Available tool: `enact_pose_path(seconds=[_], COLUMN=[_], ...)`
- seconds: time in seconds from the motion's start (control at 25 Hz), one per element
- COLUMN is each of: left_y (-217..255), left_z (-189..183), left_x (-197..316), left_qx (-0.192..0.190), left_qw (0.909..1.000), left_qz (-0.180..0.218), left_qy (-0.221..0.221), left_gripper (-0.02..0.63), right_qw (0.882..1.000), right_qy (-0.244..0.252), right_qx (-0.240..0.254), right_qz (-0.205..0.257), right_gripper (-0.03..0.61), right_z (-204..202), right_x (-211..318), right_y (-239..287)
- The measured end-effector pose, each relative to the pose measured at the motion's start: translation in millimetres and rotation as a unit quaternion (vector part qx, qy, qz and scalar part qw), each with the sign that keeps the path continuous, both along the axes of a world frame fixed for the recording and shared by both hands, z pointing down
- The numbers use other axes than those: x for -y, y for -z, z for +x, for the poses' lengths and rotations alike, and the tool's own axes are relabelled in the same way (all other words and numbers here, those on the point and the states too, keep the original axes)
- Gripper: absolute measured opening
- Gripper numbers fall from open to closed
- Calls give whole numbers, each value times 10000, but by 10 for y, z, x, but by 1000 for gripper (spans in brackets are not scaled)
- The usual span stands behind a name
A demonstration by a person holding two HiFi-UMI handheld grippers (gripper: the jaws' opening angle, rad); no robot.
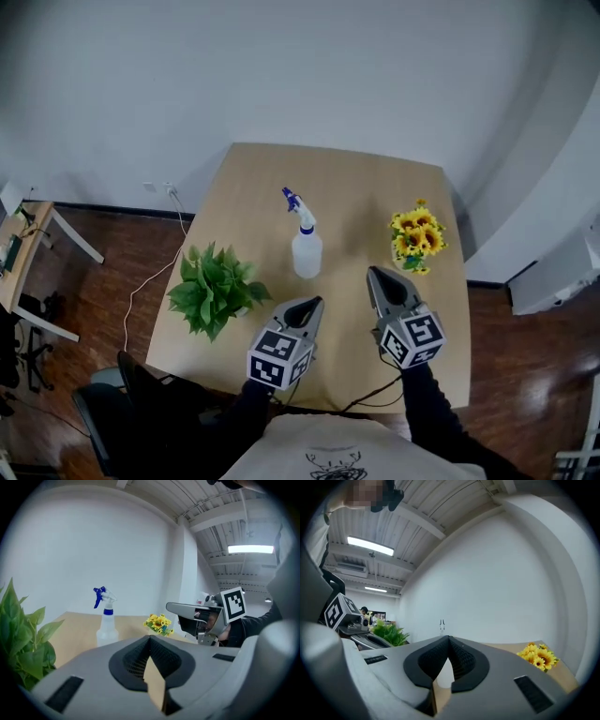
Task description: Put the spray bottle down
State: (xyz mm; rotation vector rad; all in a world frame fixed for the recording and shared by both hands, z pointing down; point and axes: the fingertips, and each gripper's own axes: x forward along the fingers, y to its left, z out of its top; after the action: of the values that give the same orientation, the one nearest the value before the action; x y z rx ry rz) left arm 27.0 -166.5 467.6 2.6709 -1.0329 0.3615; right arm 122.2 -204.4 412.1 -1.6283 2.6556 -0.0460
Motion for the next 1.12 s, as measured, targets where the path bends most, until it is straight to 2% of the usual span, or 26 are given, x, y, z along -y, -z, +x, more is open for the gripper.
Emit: enact_pose_path(seconds=[0.24, 0.48, 1.12], left_y=[187, 247, 388], left_z=[289, 440, 534], left_x=[-92, -155, -367], left_qx=[-45, -33, 25], left_qw=[9994, 9990, 9984], left_qz=[180, 222, 337], left_qy=[-287, -397, -461], left_gripper=[0, 0, 0], right_qw=[9996, 9990, 9987], right_qy=[-148, -233, -357], right_qx=[145, 254, 152], right_qz=[-168, -299, -327], right_gripper=[0, 0, 0], right_z=[212, 327, 454], right_x=[-289, -482, -656], right_y=[110, 72, 156])
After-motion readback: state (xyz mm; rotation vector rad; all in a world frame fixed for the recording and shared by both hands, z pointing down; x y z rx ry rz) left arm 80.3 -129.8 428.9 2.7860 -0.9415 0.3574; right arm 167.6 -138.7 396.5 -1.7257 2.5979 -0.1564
